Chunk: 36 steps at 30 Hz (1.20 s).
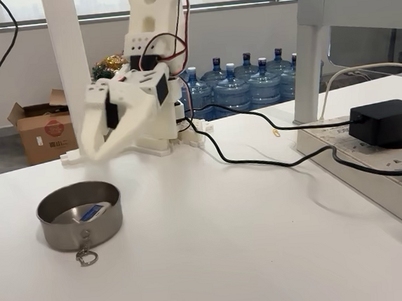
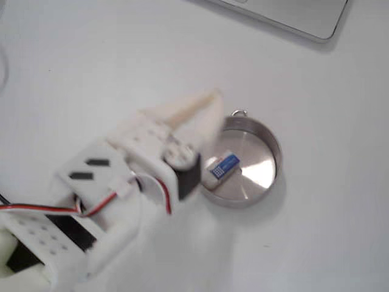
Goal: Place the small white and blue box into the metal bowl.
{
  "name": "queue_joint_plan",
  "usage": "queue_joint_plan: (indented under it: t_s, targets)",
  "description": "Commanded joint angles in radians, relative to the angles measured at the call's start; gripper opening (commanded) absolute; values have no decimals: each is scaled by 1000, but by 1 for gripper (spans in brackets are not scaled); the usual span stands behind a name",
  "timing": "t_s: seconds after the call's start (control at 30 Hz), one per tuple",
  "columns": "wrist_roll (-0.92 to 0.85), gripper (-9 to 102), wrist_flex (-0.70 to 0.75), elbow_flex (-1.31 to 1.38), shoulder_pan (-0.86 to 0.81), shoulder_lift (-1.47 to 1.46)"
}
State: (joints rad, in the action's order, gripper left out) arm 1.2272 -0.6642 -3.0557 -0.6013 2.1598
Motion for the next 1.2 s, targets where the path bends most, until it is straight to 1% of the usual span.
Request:
queue_joint_plan:
  t_s: [0.0, 0.1, 0.33, 0.43, 0.5, 0.53, 0.6, 0.67, 0.83, 0.93, 1.03, 1.17]
  targets:
    - [-192, -6, 0, 2, 121, 54]
    - [-396, -6, -14, 2, 236, 95]
    - [-968, -6, 2, -37, 468, 247]
    - [-1115, -6, 3, -129, 597, 304]
    - [-1173, -6, 51, -173, 650, 353]
    - [-1184, -6, 112, -181, 664, 400]
    - [-1200, -6, 279, -170, 701, 554]
    - [-1198, -6, 514, -172, 732, 723]
    - [-1201, -6, 1109, -172, 735, 1081]
    - [-1203, -6, 1402, -167, 735, 1230]
    - [-1203, -6, 1588, -161, 735, 1345]
    - [-1192, -6, 1704, -161, 736, 1351]
